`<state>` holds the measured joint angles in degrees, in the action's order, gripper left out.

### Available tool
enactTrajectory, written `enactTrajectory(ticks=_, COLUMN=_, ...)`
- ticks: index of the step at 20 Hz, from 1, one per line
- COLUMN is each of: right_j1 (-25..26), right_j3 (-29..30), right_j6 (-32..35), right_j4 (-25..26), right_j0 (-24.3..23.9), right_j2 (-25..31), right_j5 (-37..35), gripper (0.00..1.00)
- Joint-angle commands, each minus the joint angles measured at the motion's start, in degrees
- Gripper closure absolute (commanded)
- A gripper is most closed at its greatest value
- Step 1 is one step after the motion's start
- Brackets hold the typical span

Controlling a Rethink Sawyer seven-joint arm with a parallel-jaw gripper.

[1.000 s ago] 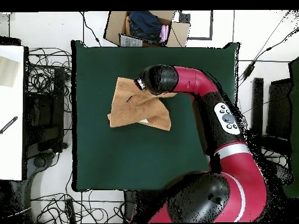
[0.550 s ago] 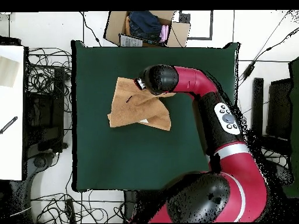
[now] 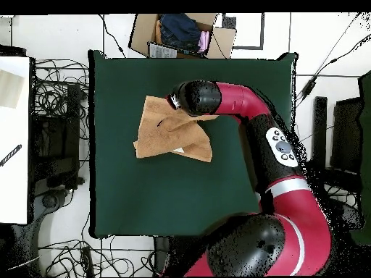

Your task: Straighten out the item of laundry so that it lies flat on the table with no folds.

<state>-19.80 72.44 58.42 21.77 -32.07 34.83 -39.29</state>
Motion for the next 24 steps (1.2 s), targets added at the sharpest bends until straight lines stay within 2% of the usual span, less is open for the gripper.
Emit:
enactTrajectory(ticks=1, right_j1=3.44, right_j3=-0.01, right_j6=8.93, right_j4=-2.33, right_j0=0.39, right_j2=-1.07, right_j5=2.84, gripper=0.00)
enactTrajectory(ticks=7, right_j1=6.64, right_j3=2.03, right_j6=9.05, right_j4=-3.12, right_j0=-1.19, right_j2=-0.65, right_j5=6.68, gripper=0.00)
enactTrajectory(ticks=12, right_j1=7.56, right_j3=2.80, right_j6=7.25, right_j4=-3.61, right_j0=-2.16, right_j2=-0.08, right_j5=7.21, gripper=0.00)
enactTrajectory(ticks=24, right_j1=7.73, right_j3=1.89, right_j6=2.49, right_j4=-4.03, right_j0=-4.69, right_j2=0.60, right_j5=0.87, gripper=0.00)
